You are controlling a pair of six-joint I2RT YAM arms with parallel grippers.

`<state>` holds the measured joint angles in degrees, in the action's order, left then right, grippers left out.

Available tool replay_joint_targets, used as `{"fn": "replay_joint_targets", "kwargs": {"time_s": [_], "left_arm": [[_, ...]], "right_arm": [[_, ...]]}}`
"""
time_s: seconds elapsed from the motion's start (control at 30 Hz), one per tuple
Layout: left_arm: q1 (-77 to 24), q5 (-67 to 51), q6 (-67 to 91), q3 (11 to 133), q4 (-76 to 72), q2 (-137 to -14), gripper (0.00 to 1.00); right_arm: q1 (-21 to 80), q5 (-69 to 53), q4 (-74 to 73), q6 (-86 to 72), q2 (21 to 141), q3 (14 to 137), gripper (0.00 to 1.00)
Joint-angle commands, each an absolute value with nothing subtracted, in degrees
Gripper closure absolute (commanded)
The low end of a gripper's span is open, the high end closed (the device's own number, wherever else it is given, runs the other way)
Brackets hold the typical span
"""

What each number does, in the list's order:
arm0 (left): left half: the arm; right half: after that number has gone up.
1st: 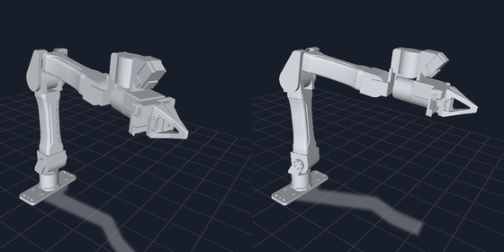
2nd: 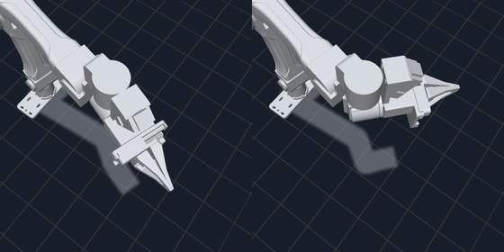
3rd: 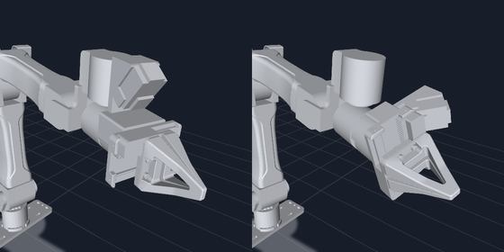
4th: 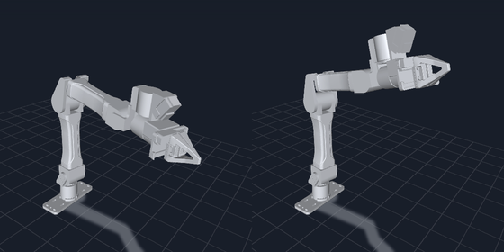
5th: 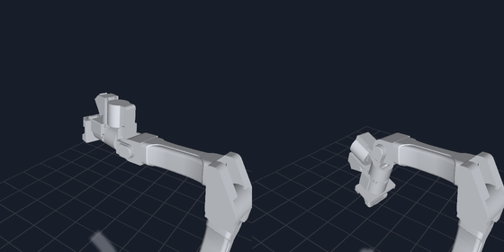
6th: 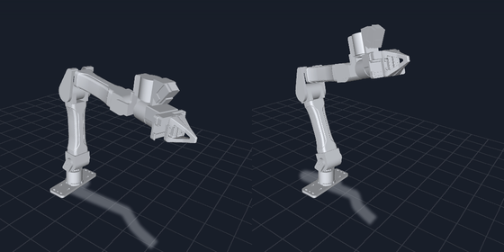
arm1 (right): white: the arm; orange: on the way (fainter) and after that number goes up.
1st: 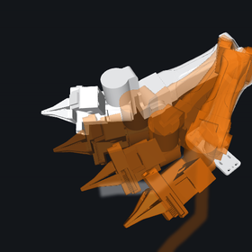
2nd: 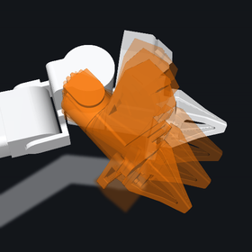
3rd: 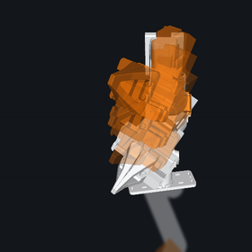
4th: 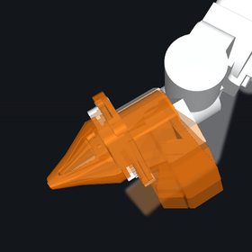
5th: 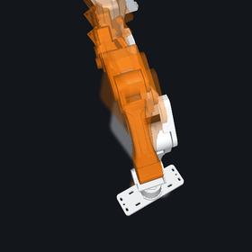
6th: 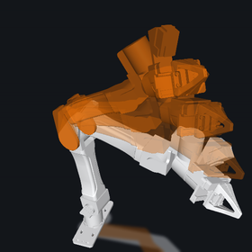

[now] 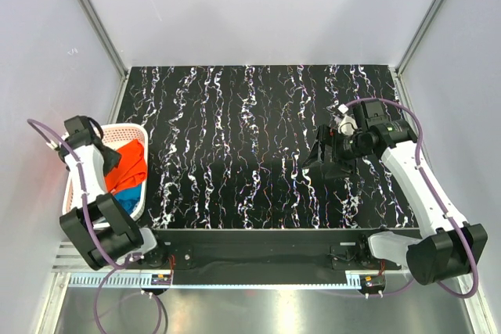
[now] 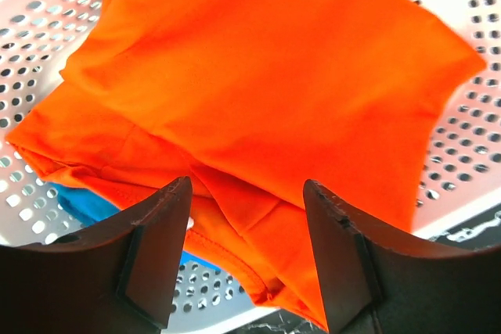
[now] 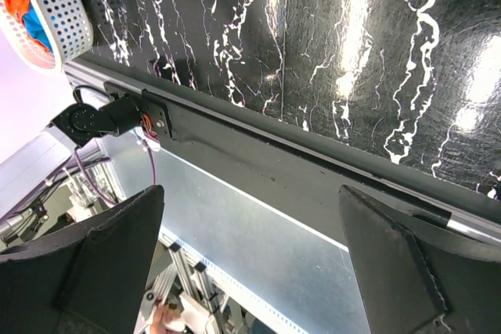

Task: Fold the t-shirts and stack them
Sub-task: Grab the tshirt from the pile

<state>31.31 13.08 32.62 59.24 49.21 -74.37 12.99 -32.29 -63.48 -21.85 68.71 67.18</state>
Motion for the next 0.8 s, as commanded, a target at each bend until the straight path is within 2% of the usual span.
{"fn": "replay_joint_targets", "kwargs": {"time_s": [0.0, 0.17, 0.27, 0.33, 0.4, 0.47, 0.5, 0.53, 0.63, 0.67, 0.77], "left_arm": [[33.8, 16.1, 32.8, 56.3, 45.0, -74.2, 0.36], [39.8, 14.3, 30.9, 51.4, 39.2, -76.1, 0.35], [41.0, 15.9, 28.8, 51.1, 36.3, -78.0, 0.30], [41.1, 15.4, 28.7, 50.8, 34.2, -79.4, 0.23], [41.1, 14.8, 28.9, 50.3, 32.5, -80.3, 0.21], [41.2, 13.9, 28.9, 49.3, 29.2, -81.4, 0.32], [41.1, 13.9, 28.7, 49.0, 28.6, -81.7, 0.41], [41.2, 14.3, 28.8, 49.5, 28.0, -81.9, 0.57], [40.9, 12.8, 27.9, 50.2, 27.8, -80.2, 0.79], [40.7, 12.1, 27.7, 50.2, 27.9, -78.3, 1.00], [38.7, 11.1, 29.3, 51.1, 29.5, -73.8, 1.00]], "right_arm": [[13.5, -33.8, -64.0, -20.7, 69.3, 69.6, 0.00], [13.5, -34.3, -63.3, -21.2, 69.1, 69.1, 0.00], [13.4, -34.6, -62.8, -21.6, 68.5, 68.2, 0.00], [13.5, -34.8, -62.7, -21.9, 68.4, 68.1, 0.00], [13.5, -34.8, -62.8, -21.9, 68.3, 68.4, 0.00], [13.5, -35.0, -62.8, -21.9, 68.4, 68.4, 0.00], [13.5, -35.2, -62.8, -21.9, 68.5, 68.2, 0.00], [13.5, -35.2, -62.8, -22.0, 68.6, 68.1, 0.00], [13.5, -35.5, -62.8, -22.1, 68.7, 67.7, 0.00], [13.5, -35.4, -62.6, -22.2, 68.9, 67.6, 0.00], [13.5, -35.9, -62.0, -22.7, 69.3, 67.3, 0.00]]}}
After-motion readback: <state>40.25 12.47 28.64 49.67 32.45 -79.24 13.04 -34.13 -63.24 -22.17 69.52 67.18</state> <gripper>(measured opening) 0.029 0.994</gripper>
